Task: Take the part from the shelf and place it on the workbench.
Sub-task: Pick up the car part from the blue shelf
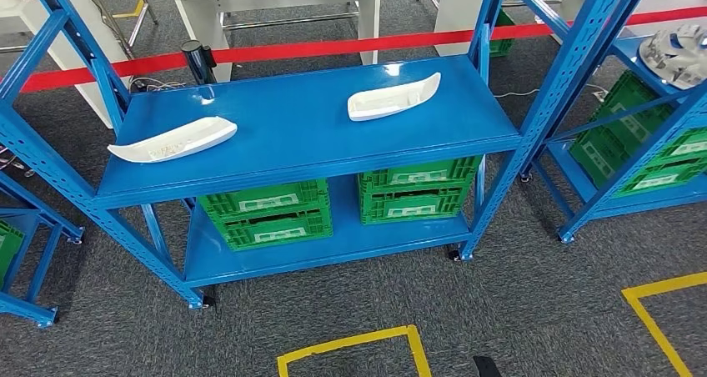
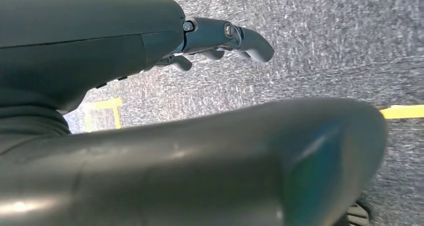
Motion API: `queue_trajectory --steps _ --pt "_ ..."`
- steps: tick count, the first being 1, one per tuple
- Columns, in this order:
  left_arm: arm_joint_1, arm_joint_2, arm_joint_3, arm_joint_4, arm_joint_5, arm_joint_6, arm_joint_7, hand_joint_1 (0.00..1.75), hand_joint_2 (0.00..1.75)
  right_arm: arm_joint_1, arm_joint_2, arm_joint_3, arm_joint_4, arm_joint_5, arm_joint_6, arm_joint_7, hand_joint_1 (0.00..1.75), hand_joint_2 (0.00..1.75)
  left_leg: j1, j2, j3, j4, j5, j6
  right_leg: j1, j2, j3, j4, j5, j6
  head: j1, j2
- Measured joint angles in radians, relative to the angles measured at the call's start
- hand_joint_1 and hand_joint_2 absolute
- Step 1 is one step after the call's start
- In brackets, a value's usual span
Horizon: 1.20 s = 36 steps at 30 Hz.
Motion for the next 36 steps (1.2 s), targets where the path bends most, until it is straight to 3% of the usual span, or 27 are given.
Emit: queue_trajectory --steps 7,13,25,36 --pt "-0.074 -0.025 0.114 0.024 -0.111 0.000 -0.032 0.00 0.00 -0.066 0.002 -0.103 0.018 0.142 -0.021 -0.033 0.00 1.75 0.000 0.000 0.000 0.001 0.001 0.000 0.000 0.000 0.000 0.000 0.002 0.002 0.000 0.000" --pt "-0.147 -0.033 0.173 0.033 -0.157 0.000 -0.109 0.00 0.00 -0.129 0.002 -0.144 0.023 0.226 -0.041 -0.071 0.00 1.75 0.000 0.000 0.006 0.002 0.003 -0.001 0.000 0.001 -0.001 0.000 0.004 0.003 0.000 0.000" --pt "-0.277 -0.050 0.183 0.039 -0.191 0.000 -0.185 0.00 0.00 -0.233 -0.014 -0.153 0.023 0.232 -0.070 -0.128 0.00 1.75 0.000 0.000 0.006 0.004 0.004 -0.001 0.000 0.001 0.000 0.000 0.006 0.003 0.000 0.000" --pt "-0.323 -0.049 0.183 0.039 -0.178 0.000 -0.221 0.00 0.00 -0.304 -0.048 -0.155 0.023 0.219 -0.091 -0.182 0.00 1.75 0.000 0.000 0.005 0.005 0.004 -0.001 0.000 0.001 -0.001 0.000 0.006 0.003 0.000 0.000"
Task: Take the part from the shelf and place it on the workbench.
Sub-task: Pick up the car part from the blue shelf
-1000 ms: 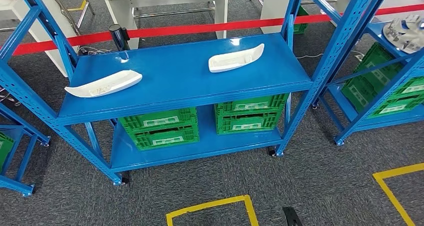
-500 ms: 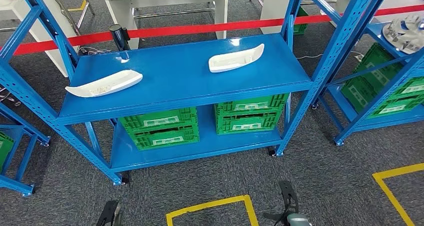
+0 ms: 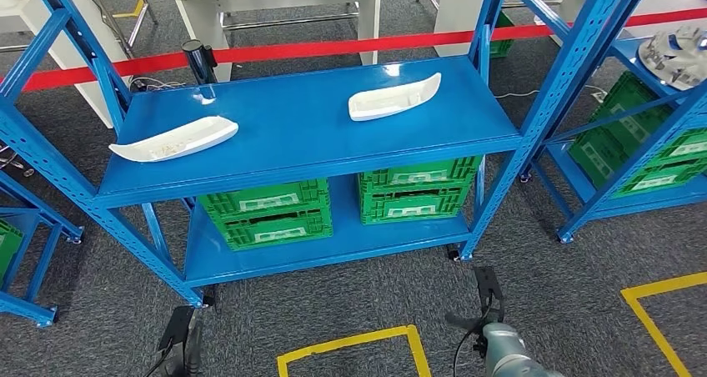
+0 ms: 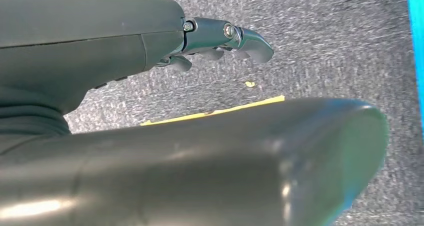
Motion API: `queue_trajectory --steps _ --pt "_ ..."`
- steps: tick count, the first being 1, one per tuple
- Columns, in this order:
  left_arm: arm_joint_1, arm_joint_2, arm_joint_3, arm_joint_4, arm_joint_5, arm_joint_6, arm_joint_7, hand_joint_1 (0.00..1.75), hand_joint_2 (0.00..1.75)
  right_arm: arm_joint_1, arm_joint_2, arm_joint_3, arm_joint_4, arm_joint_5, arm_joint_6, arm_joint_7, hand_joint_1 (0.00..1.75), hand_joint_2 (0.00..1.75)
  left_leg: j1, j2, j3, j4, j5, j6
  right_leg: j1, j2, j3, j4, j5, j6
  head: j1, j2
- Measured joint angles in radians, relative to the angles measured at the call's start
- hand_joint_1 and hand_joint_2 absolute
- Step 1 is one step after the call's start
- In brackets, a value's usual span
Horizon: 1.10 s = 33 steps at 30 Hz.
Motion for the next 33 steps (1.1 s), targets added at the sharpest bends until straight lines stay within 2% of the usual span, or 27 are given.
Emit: queue_trajectory --steps 5,10,13,15,24,33 --pt "-0.005 0.007 0.000 0.000 -0.006 0.000 0.035 0.00 0.00 -0.029 -0.013 0.000 0.000 0.002 -0.017 -0.068 0.00 1.75 0.000 0.000 0.000 0.000 0.000 0.000 0.000 0.000 0.000 0.000 0.000 0.000 0.000 0.000" --pt "0.027 0.014 -0.004 0.006 -0.064 0.000 0.193 0.00 0.00 -0.100 -0.031 0.008 -0.015 -0.002 -0.049 -0.186 0.00 1.75 -0.001 0.002 -0.003 0.000 0.001 0.000 -0.001 0.002 0.003 0.000 0.001 0.001 0.000 0.000" --pt "0.083 0.014 -0.016 0.012 -0.101 0.000 0.288 0.00 0.00 -0.179 -0.052 0.027 -0.042 -0.013 -0.059 -0.245 0.00 1.75 -0.002 0.004 -0.002 0.001 0.002 0.002 -0.002 0.005 0.002 0.001 0.003 0.003 0.000 0.000" --pt "0.123 0.012 -0.024 0.017 -0.116 0.000 0.317 0.00 0.00 -0.241 -0.071 0.047 -0.067 -0.019 -0.060 -0.261 0.00 1.75 -0.003 0.004 -0.003 0.001 0.003 0.002 -0.003 0.006 0.001 0.001 0.003 0.003 0.000 0.000" --pt "0.222 0.002 -0.032 0.032 -0.130 0.000 0.352 0.00 0.00 -0.496 -0.173 0.197 -0.142 -0.018 -0.050 -0.196 0.00 1.75 -0.005 0.003 -0.007 0.003 0.006 0.006 -0.005 0.005 -0.001 0.000 0.007 0.008 0.000 0.000" --pt "0.246 -0.005 -0.031 0.037 -0.134 0.000 0.344 0.00 0.00 -0.603 -0.212 0.324 -0.155 -0.027 -0.064 -0.168 0.00 1.75 -0.005 0.002 -0.008 0.003 0.006 0.007 -0.006 0.004 -0.002 0.000 0.008 0.009 0.000 0.000"
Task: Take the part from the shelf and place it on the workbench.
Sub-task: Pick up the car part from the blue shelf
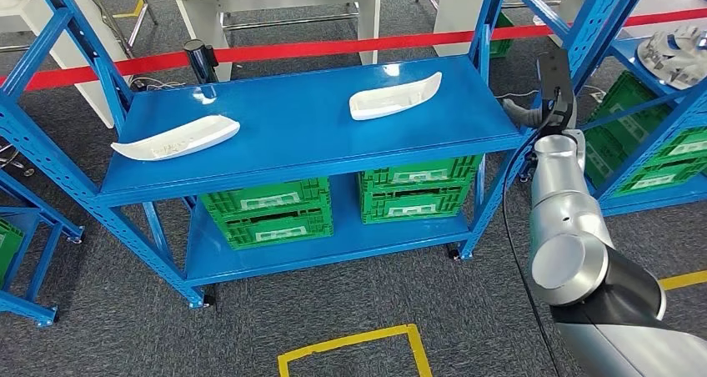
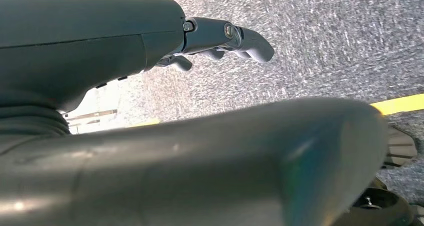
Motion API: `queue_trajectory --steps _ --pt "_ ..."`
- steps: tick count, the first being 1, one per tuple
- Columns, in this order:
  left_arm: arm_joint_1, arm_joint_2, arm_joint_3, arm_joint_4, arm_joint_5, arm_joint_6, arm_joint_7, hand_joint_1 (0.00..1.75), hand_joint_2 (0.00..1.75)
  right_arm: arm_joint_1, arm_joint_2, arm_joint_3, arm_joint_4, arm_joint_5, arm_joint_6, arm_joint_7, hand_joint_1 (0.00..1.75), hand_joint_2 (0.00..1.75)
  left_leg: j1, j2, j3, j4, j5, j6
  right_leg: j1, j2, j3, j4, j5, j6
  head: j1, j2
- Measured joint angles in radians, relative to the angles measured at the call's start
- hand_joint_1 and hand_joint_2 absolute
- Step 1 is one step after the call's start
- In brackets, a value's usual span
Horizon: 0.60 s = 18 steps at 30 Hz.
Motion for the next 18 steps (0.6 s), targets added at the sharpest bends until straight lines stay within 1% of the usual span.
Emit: queue_trajectory --steps 6,9,12,15,18 --pt "0.001 -0.001 0.000 0.002 0.002 0.000 -0.019 0.00 0.00 -0.042 -0.006 0.063 0.000 -0.009 -0.015 0.037 0.00 1.75 0.000 0.000 0.000 0.000 0.000 0.000 0.000 0.000 0.000 0.000 0.000 0.000 0.000 0.000" --pt "0.002 -0.002 0.000 0.003 0.001 0.000 -0.022 0.00 0.00 -0.075 -0.008 0.096 0.000 0.007 -0.019 0.081 0.00 1.75 0.000 0.000 0.000 0.000 0.000 0.000 0.000 0.000 0.000 0.000 0.000 0.000 0.000 0.000" --pt "0.002 -0.002 0.000 0.004 -0.004 0.000 -0.022 0.00 0.00 -0.123 -0.009 0.138 0.002 0.046 -0.016 0.152 0.00 1.75 0.000 0.000 -0.001 0.000 0.000 0.000 0.000 0.000 -0.001 0.000 0.000 0.000 0.000 0.000" --pt "0.003 -0.004 0.000 0.004 -0.010 0.000 -0.022 0.00 0.00 -0.173 -0.006 0.198 0.009 0.118 -0.007 0.249 0.00 1.75 0.000 0.000 -0.001 0.000 0.001 0.000 0.000 0.000 -0.001 0.000 0.000 0.000 0.000 0.000" --pt "0.001 -0.005 0.000 0.004 -0.014 0.000 -0.022 0.00 0.00 -0.221 0.014 0.261 0.022 0.192 0.005 0.332 0.00 1.75 0.000 0.001 -0.002 0.000 0.001 0.000 0.000 0.000 -0.001 0.000 0.001 0.000 0.000 0.000"
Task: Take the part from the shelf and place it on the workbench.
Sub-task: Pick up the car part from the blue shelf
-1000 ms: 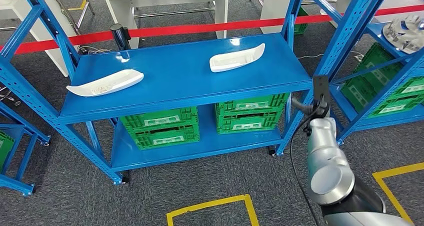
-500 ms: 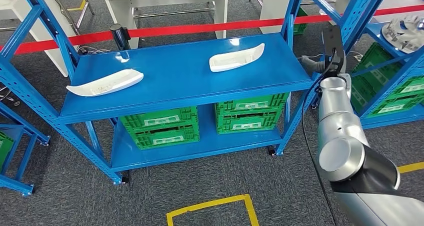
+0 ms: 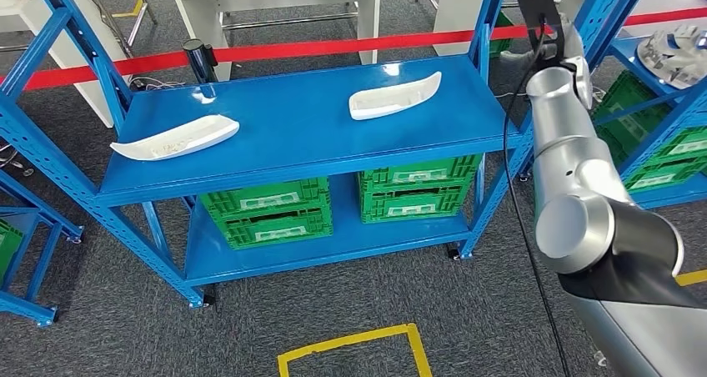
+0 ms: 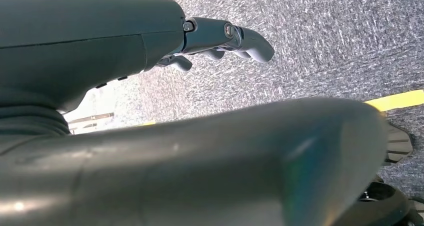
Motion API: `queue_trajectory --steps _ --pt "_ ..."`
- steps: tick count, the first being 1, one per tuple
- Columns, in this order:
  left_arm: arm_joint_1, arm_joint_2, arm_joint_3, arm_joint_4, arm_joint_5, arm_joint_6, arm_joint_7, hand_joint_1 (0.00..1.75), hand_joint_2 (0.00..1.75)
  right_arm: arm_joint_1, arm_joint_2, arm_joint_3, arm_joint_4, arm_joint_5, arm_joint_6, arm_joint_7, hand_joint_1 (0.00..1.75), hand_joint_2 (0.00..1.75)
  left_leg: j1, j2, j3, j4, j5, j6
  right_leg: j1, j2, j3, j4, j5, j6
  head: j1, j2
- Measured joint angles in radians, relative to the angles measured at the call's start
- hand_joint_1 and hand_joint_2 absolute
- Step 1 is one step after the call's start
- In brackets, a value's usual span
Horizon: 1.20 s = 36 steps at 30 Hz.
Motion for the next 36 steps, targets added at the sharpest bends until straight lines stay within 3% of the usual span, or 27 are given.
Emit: queue_trajectory --steps 4,12,17,22,36 --pt "-0.007 -0.003 0.000 0.000 -0.007 0.000 0.001 0.00 0.00 -0.039 0.067 0.082 0.013 0.078 0.005 0.022 0.00 1.75 0.001 0.002 0.001 0.000 0.000 0.000 0.001 0.002 0.000 0.000 0.000 -0.001 0.000 0.000" --pt "-0.014 -0.012 0.000 0.000 -0.019 0.000 0.017 0.00 0.00 -0.038 0.250 0.229 0.031 0.168 0.002 -0.036 0.00 1.75 0.003 0.000 0.000 0.000 0.002 -0.003 0.003 0.002 -0.001 0.001 0.001 -0.002 0.000 0.000" --pt "-0.013 -0.015 0.000 0.000 -0.019 0.000 0.015 0.00 0.00 -0.029 0.313 0.279 0.036 0.178 0.001 -0.046 0.00 1.75 0.003 -0.001 -0.001 0.000 0.002 -0.003 0.003 0.001 -0.001 0.001 0.001 -0.002 0.000 0.000" --pt "-0.011 -0.015 0.001 0.000 -0.017 0.000 -0.018 0.00 0.00 -0.016 0.338 0.308 0.036 0.181 -0.001 -0.050 0.00 1.75 0.002 -0.001 -0.001 0.000 0.002 -0.003 0.002 0.001 -0.001 0.000 0.001 -0.001 0.000 0.000" --pt "-0.012 -0.015 0.001 0.000 -0.020 0.000 -0.050 0.00 0.00 0.014 0.343 0.328 0.036 0.165 -0.010 -0.041 0.00 1.75 0.003 0.000 -0.001 0.000 0.002 -0.003 0.002 0.001 -0.002 0.000 0.001 -0.002 0.000 0.000"
